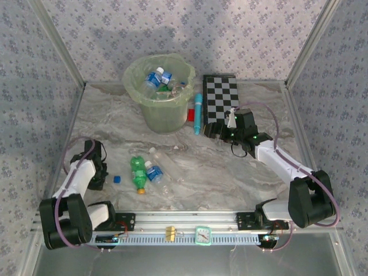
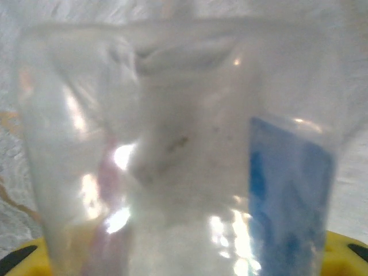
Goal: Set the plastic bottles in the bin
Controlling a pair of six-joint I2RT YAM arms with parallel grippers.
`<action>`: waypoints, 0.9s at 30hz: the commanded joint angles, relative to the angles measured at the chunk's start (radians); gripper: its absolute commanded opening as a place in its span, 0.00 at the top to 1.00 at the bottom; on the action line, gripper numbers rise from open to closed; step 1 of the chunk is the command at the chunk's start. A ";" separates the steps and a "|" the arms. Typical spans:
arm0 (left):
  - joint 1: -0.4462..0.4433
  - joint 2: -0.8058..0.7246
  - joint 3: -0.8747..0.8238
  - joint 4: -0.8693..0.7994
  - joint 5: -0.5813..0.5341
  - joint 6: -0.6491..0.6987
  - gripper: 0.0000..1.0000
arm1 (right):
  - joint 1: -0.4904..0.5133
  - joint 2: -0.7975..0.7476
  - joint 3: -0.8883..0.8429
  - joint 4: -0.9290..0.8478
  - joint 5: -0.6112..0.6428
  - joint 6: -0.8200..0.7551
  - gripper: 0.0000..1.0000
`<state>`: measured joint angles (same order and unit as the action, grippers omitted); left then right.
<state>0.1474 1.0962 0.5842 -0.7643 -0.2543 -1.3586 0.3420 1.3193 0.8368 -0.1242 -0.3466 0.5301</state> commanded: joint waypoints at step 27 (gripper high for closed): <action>-0.475 0.283 0.983 0.466 0.228 0.873 0.51 | -0.001 0.017 0.009 0.032 -0.009 0.018 0.00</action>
<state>-0.2840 1.2823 1.4155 -0.2920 -0.1204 -0.6453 0.3420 1.3468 0.8364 -0.0967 -0.3553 0.5385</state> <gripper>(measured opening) 0.500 0.998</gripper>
